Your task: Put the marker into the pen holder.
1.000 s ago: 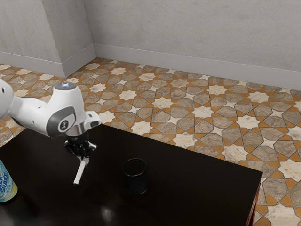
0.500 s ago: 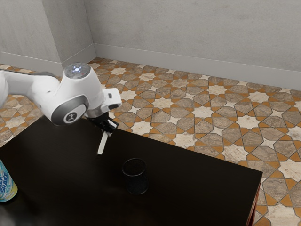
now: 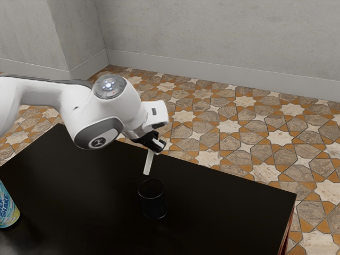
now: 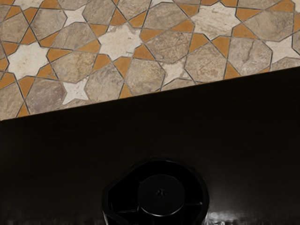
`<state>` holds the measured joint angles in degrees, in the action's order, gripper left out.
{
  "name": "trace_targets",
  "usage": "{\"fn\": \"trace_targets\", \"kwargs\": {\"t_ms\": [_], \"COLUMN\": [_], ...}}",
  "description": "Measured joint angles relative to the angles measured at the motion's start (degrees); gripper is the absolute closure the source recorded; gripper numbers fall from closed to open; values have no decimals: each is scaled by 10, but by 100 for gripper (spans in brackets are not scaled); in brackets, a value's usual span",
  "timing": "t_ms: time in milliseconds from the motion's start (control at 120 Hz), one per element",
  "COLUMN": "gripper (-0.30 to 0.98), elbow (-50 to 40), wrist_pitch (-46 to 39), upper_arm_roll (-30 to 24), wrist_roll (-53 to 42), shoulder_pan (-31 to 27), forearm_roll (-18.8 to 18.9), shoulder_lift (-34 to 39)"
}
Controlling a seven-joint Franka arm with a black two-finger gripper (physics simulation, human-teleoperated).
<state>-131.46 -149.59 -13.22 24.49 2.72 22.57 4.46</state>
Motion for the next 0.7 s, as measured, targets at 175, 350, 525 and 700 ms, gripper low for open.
{"fn": "trace_targets", "kwargs": {"t_ms": [175,350,525,700], "gripper": [76,76,63,29], "elbow": [-24,-31,-33,-32], "wrist_pitch": [1,2,4,11], "upper_arm_roll": [-18,-32,-36,-37], "wrist_roll": [39,76,101,109], "shoulder_pan": [-12,-8,-9,-8], "forearm_roll": [0,0,-6,-16], "shoulder_lift": [21,25,24,25]}}
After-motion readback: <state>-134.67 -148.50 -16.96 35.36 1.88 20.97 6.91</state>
